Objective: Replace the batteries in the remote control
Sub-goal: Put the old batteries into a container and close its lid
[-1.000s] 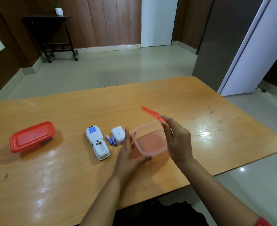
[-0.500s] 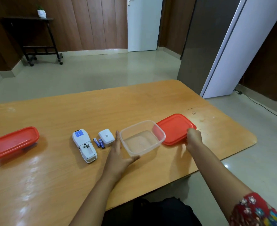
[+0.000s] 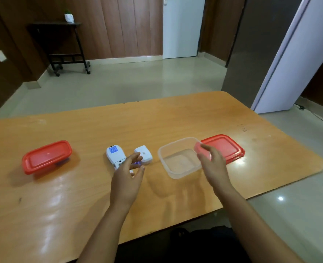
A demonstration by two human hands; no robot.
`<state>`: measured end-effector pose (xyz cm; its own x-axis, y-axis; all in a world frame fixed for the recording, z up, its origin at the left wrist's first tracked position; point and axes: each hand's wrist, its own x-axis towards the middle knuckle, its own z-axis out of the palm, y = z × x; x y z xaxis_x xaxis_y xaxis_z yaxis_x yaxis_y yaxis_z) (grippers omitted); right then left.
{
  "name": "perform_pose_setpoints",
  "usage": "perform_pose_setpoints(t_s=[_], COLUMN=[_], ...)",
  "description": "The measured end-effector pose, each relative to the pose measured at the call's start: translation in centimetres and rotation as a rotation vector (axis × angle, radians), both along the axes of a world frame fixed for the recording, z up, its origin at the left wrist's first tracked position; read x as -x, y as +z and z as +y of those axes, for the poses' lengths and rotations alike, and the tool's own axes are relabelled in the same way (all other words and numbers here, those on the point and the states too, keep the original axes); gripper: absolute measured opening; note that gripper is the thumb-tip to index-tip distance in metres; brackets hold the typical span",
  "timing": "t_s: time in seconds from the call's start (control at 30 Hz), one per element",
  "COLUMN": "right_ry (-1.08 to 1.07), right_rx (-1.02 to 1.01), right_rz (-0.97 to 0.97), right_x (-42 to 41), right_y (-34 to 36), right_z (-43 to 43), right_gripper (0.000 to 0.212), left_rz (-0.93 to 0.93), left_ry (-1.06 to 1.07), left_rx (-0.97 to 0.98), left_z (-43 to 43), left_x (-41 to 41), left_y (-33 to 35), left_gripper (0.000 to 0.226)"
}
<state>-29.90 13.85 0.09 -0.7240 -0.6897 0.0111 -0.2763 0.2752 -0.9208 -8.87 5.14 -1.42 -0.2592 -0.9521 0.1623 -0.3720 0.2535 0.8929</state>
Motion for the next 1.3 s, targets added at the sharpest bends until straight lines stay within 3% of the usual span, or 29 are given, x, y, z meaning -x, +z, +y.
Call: perform_pose_setpoints(t_s=[0.1,0.2,0.3,0.4,0.53,0.7,0.83,0.97,1.07,1.3], right_ry=[0.248,0.418,0.385,0.406,0.517,0.498,0.493,0.514,0.517,0.446], right_rx=[-0.013,-0.159,-0.244,-0.277,-0.475,-0.458,-0.474,-0.522,-0.509,-0.48], right_rz=[0.254,0.544,0.925,1.09,1.183,1.284,1.241,1.218,1.228,1.109], right_x=[-4.5,-7.9,-9.6,-10.6,-11.1,-11.3,-10.8,-10.4,-10.2,-10.3], right_y=[-0.2,-0.8,-1.1,-1.1,-2.1,-2.3,-1.9,-1.3,-0.9,-0.4], right_z=[-2.1,-4.9,-8.0,-10.8,-13.0,-12.3,-10.4,-9.0,-8.0,-6.2], right_gripper=[0.025,0.029,0.026,0.024,0.031,0.022,0.024,0.025,0.022,0.021], left_rz=[0.019,0.062,0.049,0.022,0.007,-0.039,-0.338,-0.634,-0.785,-0.669], left_ry=[0.145,0.224,0.245,0.243,0.246,0.206,0.127,-0.082,-0.187,-0.217], left_rx=[-0.013,-0.046,-0.068,-0.053,-0.041,-0.016,0.16,0.34,0.414,0.371], left_z=[-1.5,-3.0,-3.8,-4.1,-4.1,-4.0,-4.2,-3.7,-3.4,-3.2], left_x=[-2.3,-4.3,-5.5,-6.0,-5.9,-5.3,-4.7,-3.3,-2.2,-0.8], left_y=[0.3,0.3,0.0,-0.3,-0.3,-0.2,-1.0,-1.7,-2.6,-1.8], left_gripper=[0.026,0.027,0.028,0.028,0.03,0.028,0.037,0.049,0.044,0.026])
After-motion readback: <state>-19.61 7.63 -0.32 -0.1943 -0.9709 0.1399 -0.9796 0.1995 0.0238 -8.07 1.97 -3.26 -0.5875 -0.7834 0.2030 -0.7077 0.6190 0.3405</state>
